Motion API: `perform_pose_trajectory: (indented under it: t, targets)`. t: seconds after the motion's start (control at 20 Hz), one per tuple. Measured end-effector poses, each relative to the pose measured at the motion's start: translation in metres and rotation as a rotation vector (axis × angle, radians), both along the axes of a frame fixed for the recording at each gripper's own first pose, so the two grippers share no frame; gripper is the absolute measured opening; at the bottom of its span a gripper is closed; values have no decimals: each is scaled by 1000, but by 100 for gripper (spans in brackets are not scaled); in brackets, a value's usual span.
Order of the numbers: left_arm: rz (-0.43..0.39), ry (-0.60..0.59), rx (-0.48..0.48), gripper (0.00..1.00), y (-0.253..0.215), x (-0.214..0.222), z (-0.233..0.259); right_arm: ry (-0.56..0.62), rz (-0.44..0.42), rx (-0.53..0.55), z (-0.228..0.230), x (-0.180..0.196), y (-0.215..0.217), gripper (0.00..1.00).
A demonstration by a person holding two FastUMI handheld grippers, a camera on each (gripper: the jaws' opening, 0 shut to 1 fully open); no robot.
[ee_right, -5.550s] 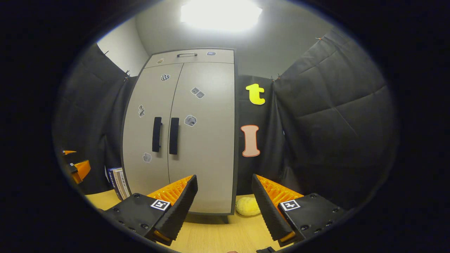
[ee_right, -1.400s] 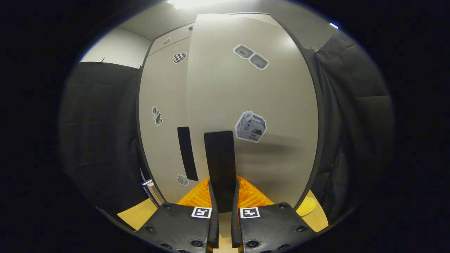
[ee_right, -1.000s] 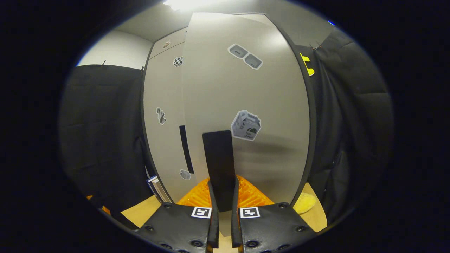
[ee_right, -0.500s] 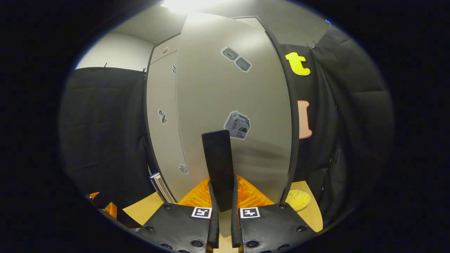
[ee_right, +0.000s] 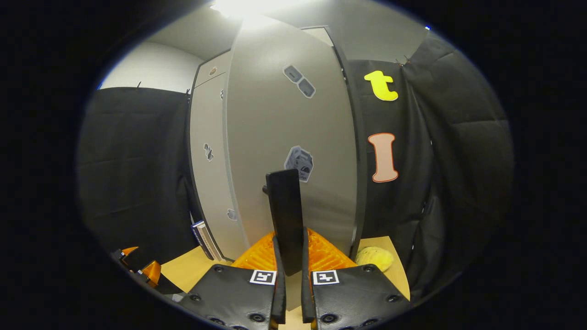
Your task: Open the right door of the double-door shoe cabinet with the right hand, and open the left door with the left hand.
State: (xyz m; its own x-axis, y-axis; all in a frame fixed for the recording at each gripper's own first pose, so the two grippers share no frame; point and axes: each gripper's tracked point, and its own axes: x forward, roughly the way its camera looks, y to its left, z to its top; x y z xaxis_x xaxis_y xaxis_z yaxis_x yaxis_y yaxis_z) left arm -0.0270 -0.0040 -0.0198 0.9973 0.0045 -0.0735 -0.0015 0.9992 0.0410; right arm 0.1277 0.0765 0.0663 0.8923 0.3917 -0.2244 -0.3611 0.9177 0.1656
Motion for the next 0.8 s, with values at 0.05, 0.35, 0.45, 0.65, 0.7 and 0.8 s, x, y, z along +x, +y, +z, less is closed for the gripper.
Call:
perform_pose_trajectory:
  t: [0.05,0.35,0.45,0.65,0.7,0.8]
  targets:
    - [-8,-1,0,93,-5,1,1,0,-3,-4,0,-1,-4,15]
    - [-61,-7,6,93,-38,8,6,-5,-52,-2,3,-10,-43,9]
    - [-85,-8,9,94,-51,9,7,-11,-61,-14,0,-9,-52,9]
    - [-113,-8,10,94,-73,10,10,-19,-62,-43,-2,-8,-66,8]
    - [-116,-11,11,93,-77,10,12,-20,-60,-42,-2,-8,-68,8]
    - [-121,-14,13,93,-84,6,14,-18,-66,-30,-4,-7,-75,8]
